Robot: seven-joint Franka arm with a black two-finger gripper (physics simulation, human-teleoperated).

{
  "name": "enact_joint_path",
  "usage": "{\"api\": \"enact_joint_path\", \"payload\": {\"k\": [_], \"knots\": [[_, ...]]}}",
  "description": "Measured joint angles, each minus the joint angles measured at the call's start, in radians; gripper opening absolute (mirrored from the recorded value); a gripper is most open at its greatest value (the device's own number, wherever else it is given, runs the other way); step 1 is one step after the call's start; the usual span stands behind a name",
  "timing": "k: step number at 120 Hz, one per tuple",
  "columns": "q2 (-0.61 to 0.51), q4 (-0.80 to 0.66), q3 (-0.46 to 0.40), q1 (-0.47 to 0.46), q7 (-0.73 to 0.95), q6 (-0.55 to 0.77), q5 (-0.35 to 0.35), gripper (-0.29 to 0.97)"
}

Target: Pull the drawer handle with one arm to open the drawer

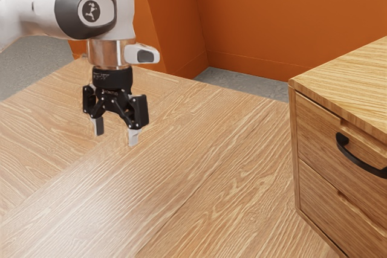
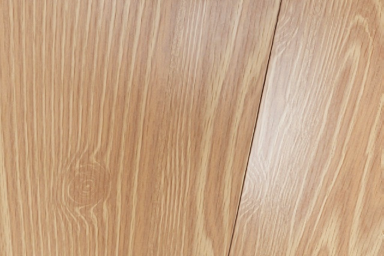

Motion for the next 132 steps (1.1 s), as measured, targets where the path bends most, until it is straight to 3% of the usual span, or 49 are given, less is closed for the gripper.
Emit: {"api": "enact_joint_path", "payload": {"k": [22, 33, 43, 54, 80, 88, 95, 100, 112, 132], "knots": [[0.002, 0.006, 0.003, 0.014, 0.057, 0.148, -0.026, 0.68], [-0.144, 0.024, -0.008, 0.038, 0.079, 0.185, -0.047, 0.68], [-0.194, 0.025, -0.095, 0.087, 0.097, 0.208, -0.048, 0.68], [-0.16, 0.019, -0.151, -0.062, 0.113, 0.234, -0.047, 0.68], [-0.116, 0.005, -0.185, -0.409, 0.17, 0.328, -0.026, 0.68], [-0.233, -0.196, -0.197, -0.475, 0.229, 0.468, 0.032, 0.67], [-0.325, -0.372, -0.195, -0.352, 0.307, 0.623, 0.07, 0.67], [-0.359, -0.453, -0.193, -0.319, 0.365, 0.741, 0.088, 0.68], [-0.39, -0.542, -0.205, -0.308, 0.491, 0.975, 0.12, 0.68], [-0.478, -0.702, -0.25, -0.336, 0.662, 1.236, 0.183, 0.68]]}}
